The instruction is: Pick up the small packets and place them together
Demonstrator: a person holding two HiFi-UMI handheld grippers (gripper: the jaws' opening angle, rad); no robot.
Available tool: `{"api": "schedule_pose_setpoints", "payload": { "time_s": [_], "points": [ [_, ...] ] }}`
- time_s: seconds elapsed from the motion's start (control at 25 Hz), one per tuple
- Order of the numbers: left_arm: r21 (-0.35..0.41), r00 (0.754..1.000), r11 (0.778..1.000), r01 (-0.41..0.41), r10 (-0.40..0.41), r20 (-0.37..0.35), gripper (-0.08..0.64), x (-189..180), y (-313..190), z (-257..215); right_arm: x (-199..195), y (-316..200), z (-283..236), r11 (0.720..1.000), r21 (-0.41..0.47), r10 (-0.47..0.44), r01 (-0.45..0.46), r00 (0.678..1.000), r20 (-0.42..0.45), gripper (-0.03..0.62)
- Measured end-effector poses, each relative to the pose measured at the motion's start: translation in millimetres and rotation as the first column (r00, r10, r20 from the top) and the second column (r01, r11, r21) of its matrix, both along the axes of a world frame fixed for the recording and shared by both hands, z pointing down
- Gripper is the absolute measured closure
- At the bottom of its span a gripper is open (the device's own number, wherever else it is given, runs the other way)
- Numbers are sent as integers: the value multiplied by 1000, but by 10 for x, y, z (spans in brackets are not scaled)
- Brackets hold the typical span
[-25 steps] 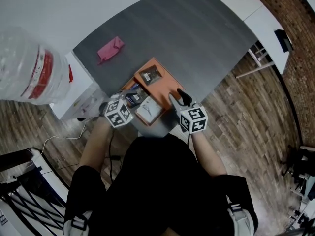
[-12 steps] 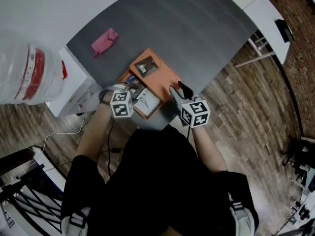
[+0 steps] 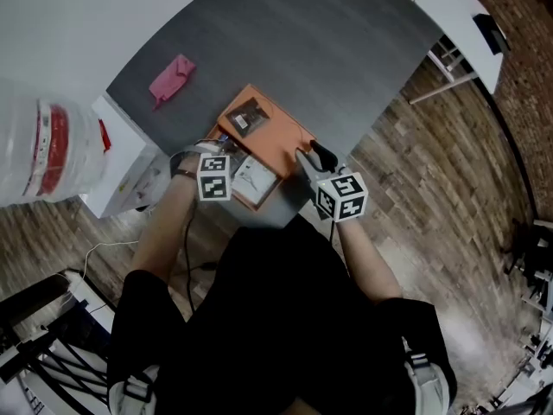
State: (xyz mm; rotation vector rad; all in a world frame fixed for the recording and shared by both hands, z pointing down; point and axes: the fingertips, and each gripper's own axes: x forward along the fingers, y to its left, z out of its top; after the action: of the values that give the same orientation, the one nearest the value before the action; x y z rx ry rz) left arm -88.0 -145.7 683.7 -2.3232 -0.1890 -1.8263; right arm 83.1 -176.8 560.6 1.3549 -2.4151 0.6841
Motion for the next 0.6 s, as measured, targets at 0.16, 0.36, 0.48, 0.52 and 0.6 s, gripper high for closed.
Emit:
{"api": "schedule_pose_setpoints", "payload": {
  "time_s": [0.16,0.36,0.48,0.52,0.6],
  "points": [
    [-27,996,997,-73,74,43,259,5,25,45,22,-9,15,1000,-6,3,-3,1000,0,425],
    [-24,985,988,-151,152,79,261,7,59,114,37,-27,15,1000,-5,7,-7,1000,3,425],
    [-27,989,990,-136,137,54,283,-1,72,96,72,-33,24,1000,-7,10,-10,1000,2,425],
    [-26,991,991,-129,130,43,296,-3,74,83,83,-33,30,1000,-9,10,-10,1000,1,425],
    [-20,993,993,-114,114,18,335,-5,73,49,93,-35,42,1000,-12,8,-8,1000,0,426]
  ]
}}
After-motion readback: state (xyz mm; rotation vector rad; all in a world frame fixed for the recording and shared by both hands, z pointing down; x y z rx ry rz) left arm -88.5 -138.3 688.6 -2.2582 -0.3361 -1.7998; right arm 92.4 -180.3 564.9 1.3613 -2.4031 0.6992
